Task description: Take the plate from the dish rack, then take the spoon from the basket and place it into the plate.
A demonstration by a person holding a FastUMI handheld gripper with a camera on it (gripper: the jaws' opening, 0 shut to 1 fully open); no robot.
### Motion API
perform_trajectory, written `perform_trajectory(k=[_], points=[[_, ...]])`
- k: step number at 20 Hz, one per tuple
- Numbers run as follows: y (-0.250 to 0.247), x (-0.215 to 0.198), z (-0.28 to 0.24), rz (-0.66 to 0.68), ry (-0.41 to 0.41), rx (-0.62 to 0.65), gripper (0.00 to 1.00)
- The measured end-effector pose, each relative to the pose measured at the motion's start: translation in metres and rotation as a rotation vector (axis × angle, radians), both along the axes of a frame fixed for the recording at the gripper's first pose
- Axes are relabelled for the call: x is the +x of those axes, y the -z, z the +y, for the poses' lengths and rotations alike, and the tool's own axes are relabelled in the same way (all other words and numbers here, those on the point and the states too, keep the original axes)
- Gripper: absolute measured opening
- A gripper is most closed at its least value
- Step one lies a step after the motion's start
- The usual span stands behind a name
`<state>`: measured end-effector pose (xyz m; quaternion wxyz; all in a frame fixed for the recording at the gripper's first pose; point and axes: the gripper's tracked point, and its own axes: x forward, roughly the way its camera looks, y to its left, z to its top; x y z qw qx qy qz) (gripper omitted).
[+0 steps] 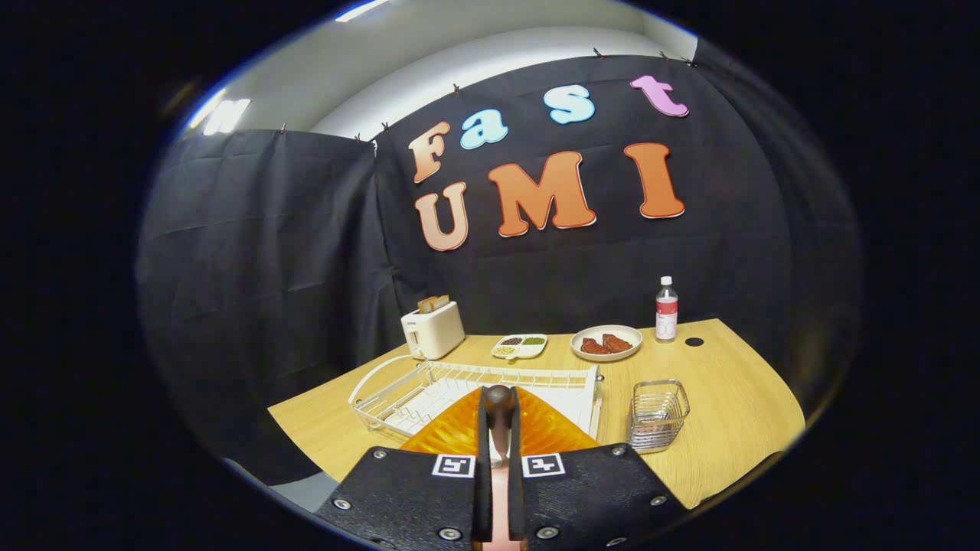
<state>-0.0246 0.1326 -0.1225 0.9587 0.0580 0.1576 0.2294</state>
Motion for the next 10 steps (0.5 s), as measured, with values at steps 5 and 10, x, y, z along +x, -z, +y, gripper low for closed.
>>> perform_trajectory(k=[5,10], points=[[0.03,-0.019,0.018,0.042,-0.082,-0.01,0.08],[0.063,-0.03,0.017,0.114,-0.1,0.005,0.08]])
